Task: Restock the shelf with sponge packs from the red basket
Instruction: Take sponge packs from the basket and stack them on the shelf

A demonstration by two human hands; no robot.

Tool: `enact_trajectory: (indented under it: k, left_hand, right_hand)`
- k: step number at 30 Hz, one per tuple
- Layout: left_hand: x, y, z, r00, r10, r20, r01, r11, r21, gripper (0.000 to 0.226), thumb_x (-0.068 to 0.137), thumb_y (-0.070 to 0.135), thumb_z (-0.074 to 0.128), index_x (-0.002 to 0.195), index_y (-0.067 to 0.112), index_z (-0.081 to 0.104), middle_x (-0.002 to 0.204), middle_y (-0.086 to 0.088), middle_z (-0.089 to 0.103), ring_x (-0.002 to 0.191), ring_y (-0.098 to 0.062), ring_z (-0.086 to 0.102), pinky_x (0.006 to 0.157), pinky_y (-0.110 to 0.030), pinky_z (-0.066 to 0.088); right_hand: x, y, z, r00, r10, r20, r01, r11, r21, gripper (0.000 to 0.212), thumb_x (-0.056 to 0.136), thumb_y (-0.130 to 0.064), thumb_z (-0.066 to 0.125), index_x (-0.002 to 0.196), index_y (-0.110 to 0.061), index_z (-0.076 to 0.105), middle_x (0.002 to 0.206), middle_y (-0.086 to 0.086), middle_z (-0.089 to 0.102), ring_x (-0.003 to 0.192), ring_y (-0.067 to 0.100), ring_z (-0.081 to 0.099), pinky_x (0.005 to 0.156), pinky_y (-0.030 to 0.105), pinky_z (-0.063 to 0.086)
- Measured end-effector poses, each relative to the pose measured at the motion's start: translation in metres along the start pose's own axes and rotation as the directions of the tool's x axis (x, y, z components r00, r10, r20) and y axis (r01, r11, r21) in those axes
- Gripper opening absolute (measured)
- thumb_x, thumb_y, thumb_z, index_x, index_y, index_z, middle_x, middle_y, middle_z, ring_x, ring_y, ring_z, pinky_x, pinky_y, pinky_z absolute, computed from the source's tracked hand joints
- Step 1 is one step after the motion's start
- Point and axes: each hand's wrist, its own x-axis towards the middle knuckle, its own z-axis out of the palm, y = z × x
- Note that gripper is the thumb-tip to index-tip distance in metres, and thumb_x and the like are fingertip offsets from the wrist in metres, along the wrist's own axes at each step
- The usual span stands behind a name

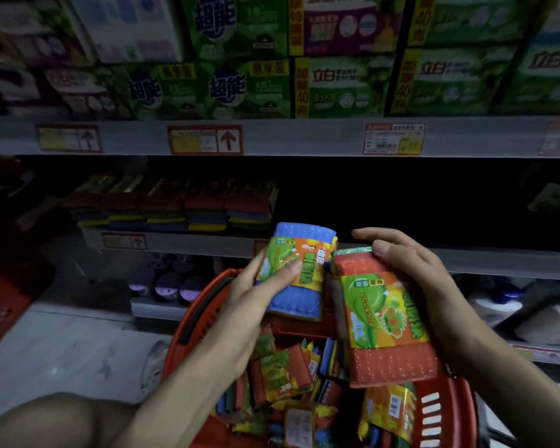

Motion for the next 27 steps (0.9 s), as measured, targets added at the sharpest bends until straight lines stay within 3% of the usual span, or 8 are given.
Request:
enact_trajectory:
  k: [3,7,13,15,18,22,24,27]
  left_hand:
    - [0.011,0.002,-0.005,0.993,0.1,-0.068,-0.1,0.995,0.006,0.05,0.087,0.051,0.076,0.134,0.046,0.059,0.131,0.01,0.07,0.126,-0.017,0.064,0.115,-0.053,0.04]
    - [0.024,0.007,0.001,0.967,0.221,-0.125,-0.221,0.975,0.013,0.055,0.088,0.05,0.075,0.139,0.042,0.055,0.13,0.006,0.071,0.122,-0.021,0.067,0.11,-0.055,0.045]
    - [0.042,0.007,0.009,0.954,0.269,-0.129,-0.26,0.962,0.088,0.06,0.081,0.044,0.057,0.14,0.054,0.052,0.142,-0.008,0.056,0.13,-0.026,0.058,0.111,-0.058,0.042]
    - [0.046,0.004,0.008,0.953,0.279,-0.118,-0.269,0.958,0.096,0.063,0.079,0.041,0.057,0.141,0.05,0.052,0.143,-0.006,0.057,0.128,-0.021,0.06,0.109,-0.048,0.047]
    - [0.046,-0.002,0.012,0.934,0.291,-0.209,-0.287,0.957,0.047,0.04,0.092,0.018,0.071,0.129,0.023,0.058,0.124,-0.002,0.071,0.118,-0.017,0.067,0.089,-0.022,0.055]
    - [0.047,-0.01,0.017,0.905,0.337,-0.258,-0.313,0.941,0.131,0.024,0.09,0.029,0.078,0.111,0.024,0.066,0.112,0.002,0.075,0.109,-0.013,0.07,0.09,-0.031,0.057]
    - [0.048,-0.011,0.018,0.887,0.361,-0.288,-0.315,0.929,0.194,0.023,0.09,0.036,0.077,0.111,0.03,0.07,0.111,0.006,0.074,0.107,-0.01,0.07,0.091,-0.033,0.057]
    - [0.052,-0.01,0.018,0.857,0.359,-0.37,-0.262,0.922,0.286,0.031,0.092,0.042,0.072,0.121,0.033,0.072,0.122,0.007,0.063,0.11,-0.006,0.064,0.093,-0.025,0.053]
  right_hand:
    - [-0.002,0.004,0.003,0.997,-0.058,-0.057,0.051,0.992,-0.119,0.044,0.078,-0.045,0.069,0.121,-0.035,0.068,0.102,0.0,0.075,0.083,0.024,0.077,0.062,0.027,0.059]
    - [-0.009,0.017,0.016,0.998,-0.067,-0.017,0.06,0.962,-0.267,0.067,0.072,-0.058,0.075,0.136,-0.047,0.057,0.117,-0.024,0.067,0.097,0.004,0.073,0.073,0.021,0.06]
    - [-0.016,0.026,0.037,0.996,0.006,0.092,0.015,0.975,-0.221,0.067,0.084,-0.039,0.08,0.141,-0.046,0.047,0.111,-0.046,0.063,0.098,-0.018,0.065,0.076,0.002,0.049]
    - [-0.015,0.029,0.038,0.995,0.028,0.093,-0.014,0.988,-0.153,0.069,0.079,-0.038,0.078,0.141,-0.045,0.048,0.109,-0.042,0.067,0.098,-0.009,0.07,0.077,0.009,0.054]
    - [-0.01,0.033,0.038,0.998,0.052,0.038,-0.051,0.998,-0.039,0.069,0.075,-0.04,0.077,0.138,-0.05,0.051,0.118,-0.026,0.071,0.102,0.015,0.075,0.082,0.03,0.062]
    - [0.001,0.049,0.037,0.996,0.068,-0.053,-0.066,0.997,0.038,0.067,0.069,-0.048,0.083,0.13,-0.044,0.056,0.128,-0.01,0.069,0.107,0.024,0.073,0.093,0.051,0.058]
    - [0.006,0.054,0.038,0.995,0.062,-0.076,-0.059,0.997,0.048,0.061,0.071,-0.045,0.082,0.127,-0.042,0.057,0.126,-0.007,0.07,0.104,0.025,0.074,0.09,0.052,0.06]
    - [0.014,0.057,0.04,0.995,-0.034,-0.097,0.027,0.997,-0.074,0.069,0.073,-0.051,0.079,0.136,-0.045,0.053,0.132,-0.025,0.062,0.12,0.007,0.065,0.088,0.035,0.061]
